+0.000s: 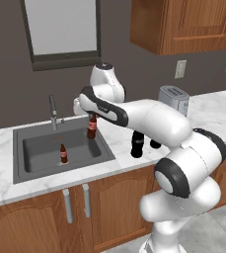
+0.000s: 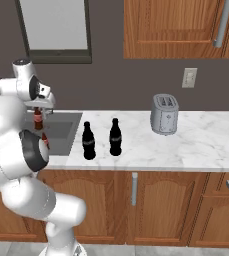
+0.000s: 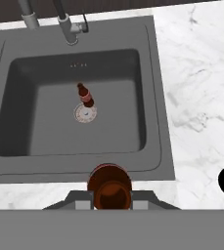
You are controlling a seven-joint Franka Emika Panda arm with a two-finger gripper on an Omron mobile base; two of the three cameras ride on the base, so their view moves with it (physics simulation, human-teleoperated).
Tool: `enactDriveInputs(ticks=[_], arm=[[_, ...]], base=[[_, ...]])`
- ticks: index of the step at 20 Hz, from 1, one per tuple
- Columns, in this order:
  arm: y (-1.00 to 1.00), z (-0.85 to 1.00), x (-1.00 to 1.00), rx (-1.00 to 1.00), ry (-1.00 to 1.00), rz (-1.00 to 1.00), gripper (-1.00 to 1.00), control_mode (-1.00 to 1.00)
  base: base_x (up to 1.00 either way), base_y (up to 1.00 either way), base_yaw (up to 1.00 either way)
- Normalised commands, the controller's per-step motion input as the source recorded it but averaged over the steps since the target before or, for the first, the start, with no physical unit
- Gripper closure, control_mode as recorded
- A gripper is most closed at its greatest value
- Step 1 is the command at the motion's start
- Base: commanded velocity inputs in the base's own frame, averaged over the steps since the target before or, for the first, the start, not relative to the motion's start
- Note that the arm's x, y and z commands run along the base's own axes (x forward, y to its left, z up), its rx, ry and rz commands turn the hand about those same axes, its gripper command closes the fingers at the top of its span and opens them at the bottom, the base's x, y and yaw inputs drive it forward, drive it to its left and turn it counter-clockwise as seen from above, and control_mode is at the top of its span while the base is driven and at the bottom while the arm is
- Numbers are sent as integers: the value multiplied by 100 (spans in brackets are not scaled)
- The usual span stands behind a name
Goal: Place the large bottle from the dining counter next to the other large bottle outside the sink, and place the small bottle from the dining counter next to the other small bottle inside the sink.
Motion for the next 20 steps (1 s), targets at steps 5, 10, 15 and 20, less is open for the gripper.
enactDriveInputs(ticks=[5,10,15,20], arm=[[1,-34,24,-2,-4,0,100,-100],[22,-49,18,-1,-4,0,100,-100],[14,-47,23,0,-7,0,100,-100],[0,-39,25,0,-5,0,100,-100]], base=[[0,0,0],[0,0,0],[0,0,0],[0,0,0]])
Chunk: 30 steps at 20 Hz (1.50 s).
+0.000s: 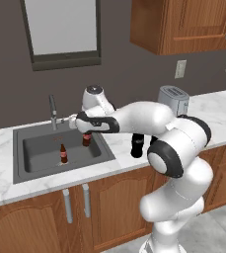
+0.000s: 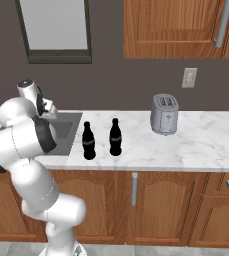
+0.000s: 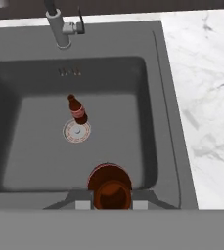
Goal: Place the large bottle from the dining counter next to the other large bottle outside the sink, and place the small bottle from the dining counter next to the other small bottle inside the sink.
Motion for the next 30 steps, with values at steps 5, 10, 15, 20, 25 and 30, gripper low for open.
enactDriveInputs(ticks=[5,10,15,20,25,30], arm=[[0,-41,20,0,-3,0,100,-100],[0,-41,19,0,-2,0,100,-100],[0,-38,27,0,0,0,100,-100],[0,-26,29,-1,0,0,100,-100],[0,-17,29,-2,0,0,100,-100],[0,-15,12,-2,1,0,100,-100]], base=[[0,0,0],[0,0,0],[0,0,0],[0,0,0],[0,0,0],[0,0,0]])
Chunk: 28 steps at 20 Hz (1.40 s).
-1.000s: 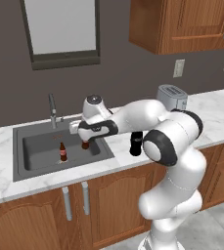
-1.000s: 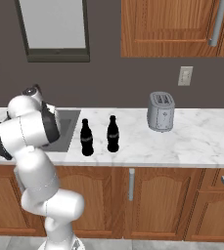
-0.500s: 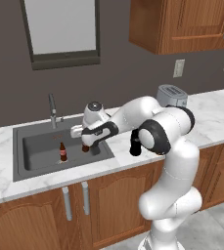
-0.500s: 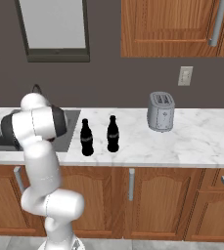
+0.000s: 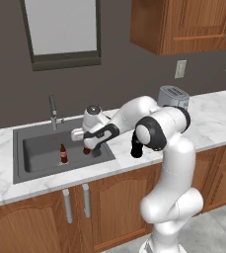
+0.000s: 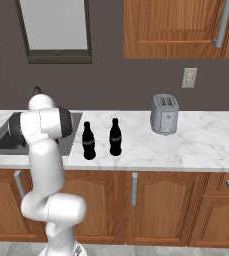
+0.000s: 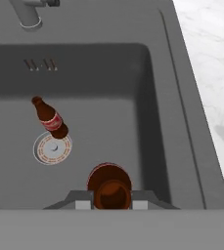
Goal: Place the large bottle from the dining counter next to the other large bottle outside the sink, and place the small bottle from the dining counter next to the other small bottle inside the sink.
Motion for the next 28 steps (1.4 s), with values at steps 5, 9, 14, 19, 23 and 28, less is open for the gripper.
enactDriveInputs(ticks=[5,9,14,19,23,28], arm=[[10,-2,0,0,4,0,100,-100],[7,-18,11,0,6,0,100,-100],[2,-21,31,0,5,0,100,-100],[2,-13,39,0,4,0,100,-100],[9,-15,31,0,2,0,100,-100],[15,-22,9,-1,0,0,100,-100]], base=[[0,0,0],[0,0,0],[0,0,0],[0,0,0],[0,0,0],[0,0,0]])
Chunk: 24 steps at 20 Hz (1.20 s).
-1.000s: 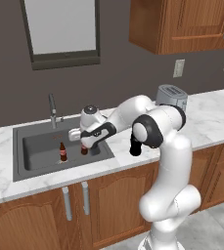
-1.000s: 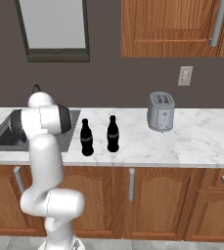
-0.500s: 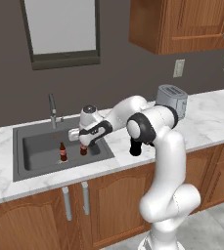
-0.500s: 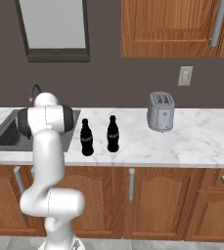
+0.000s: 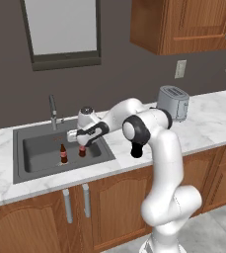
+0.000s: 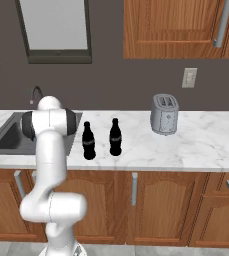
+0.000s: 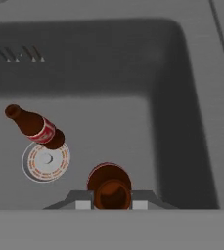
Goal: Place the large bottle from the dining counter next to the other large bottle outside the sink, and place the small bottle from the dining counter next to the other small bottle inside the sink.
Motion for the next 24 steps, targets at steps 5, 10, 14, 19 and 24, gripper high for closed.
enactDriveInputs(ticks=[5,10,14,19,24], arm=[[15,-23,5,-2,0,0,100,-100],[0,-6,17,-1,0,0,100,-100],[0,-8,25,-1,0,0,100,-100],[0,-23,27,-2,0,0,100,-100],[0,-31,21,-2,0,0,100,-100]], base=[[0,0,0],[0,0,0],[0,0,0],[0,0,0],[0,0,0]])
